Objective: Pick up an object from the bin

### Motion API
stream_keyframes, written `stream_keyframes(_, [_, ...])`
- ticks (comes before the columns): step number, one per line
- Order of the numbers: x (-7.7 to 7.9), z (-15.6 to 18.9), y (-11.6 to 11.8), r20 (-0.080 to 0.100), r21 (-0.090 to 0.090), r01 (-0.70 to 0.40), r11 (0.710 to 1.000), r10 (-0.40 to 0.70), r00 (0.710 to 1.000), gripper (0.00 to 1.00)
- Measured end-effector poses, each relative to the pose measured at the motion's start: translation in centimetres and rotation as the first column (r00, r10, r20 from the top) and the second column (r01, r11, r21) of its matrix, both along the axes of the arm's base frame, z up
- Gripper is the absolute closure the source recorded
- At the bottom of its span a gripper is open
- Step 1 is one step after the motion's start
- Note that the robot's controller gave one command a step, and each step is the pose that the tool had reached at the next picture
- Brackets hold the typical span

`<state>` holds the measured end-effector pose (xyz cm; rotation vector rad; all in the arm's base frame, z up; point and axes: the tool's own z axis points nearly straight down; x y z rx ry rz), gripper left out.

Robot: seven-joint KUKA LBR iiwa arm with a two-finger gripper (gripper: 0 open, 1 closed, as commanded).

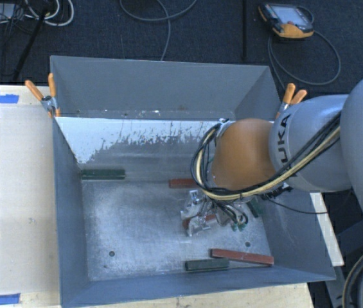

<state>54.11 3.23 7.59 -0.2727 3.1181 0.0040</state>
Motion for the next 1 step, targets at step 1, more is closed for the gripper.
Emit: stream_keyframes(1, [0.45,16.58,-2.56,-0.006,-0.004,-0.113,0.994,0.113,0.994,1.0])
